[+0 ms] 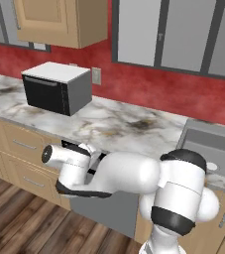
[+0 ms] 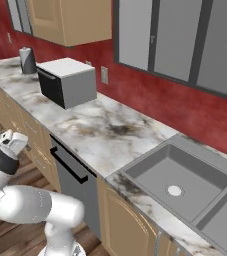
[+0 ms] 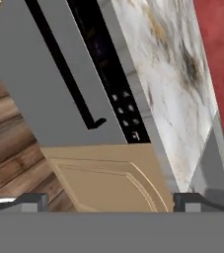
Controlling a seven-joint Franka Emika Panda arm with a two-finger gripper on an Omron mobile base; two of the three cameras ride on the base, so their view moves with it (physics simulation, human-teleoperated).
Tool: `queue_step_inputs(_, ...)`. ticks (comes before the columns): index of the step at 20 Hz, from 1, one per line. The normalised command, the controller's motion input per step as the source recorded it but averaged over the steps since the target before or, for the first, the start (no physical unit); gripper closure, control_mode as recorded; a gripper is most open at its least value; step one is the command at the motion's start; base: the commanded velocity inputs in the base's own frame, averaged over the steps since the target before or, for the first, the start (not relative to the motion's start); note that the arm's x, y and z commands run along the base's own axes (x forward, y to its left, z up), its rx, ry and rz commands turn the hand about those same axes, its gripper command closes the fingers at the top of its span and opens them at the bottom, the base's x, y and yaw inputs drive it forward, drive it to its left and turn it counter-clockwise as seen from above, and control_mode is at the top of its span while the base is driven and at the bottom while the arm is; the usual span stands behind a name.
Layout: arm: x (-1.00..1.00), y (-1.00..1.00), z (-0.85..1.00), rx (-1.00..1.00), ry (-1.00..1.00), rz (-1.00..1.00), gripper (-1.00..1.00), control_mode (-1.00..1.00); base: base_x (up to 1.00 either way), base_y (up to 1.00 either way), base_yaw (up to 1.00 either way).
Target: Open the dishwasher door and pull out the top rack.
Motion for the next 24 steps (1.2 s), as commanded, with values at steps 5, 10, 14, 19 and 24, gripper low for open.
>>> queue_step_inputs(5, 0.21, 0.03, -0.57, -0.2, 0.0, 0.0, -1.0, -1.0, 0.0, 0.0, 0.0)
queue_step_inputs(10, 0.2, 0.0, -0.49, -0.18, 0.0, 0.0, -1.0, -1.0, 0.0, 0.0, 0.0)
queue_step_inputs(14, 0.14, 0.0, -0.4, -0.16, 0.0, 0.0, -1.0, -1.0, 0.0, 0.0, 0.0)
queue_step_inputs(19, 0.16, 0.0, -0.28, -0.13, 0.0, 0.0, -1.0, -1.0, 0.0, 0.0, 0.0)
queue_step_inputs(24, 0.24, 0.0, -0.25, -0.11, 0.0, 0.0, -1.0, -1.0, 0.0, 0.0, 0.0)
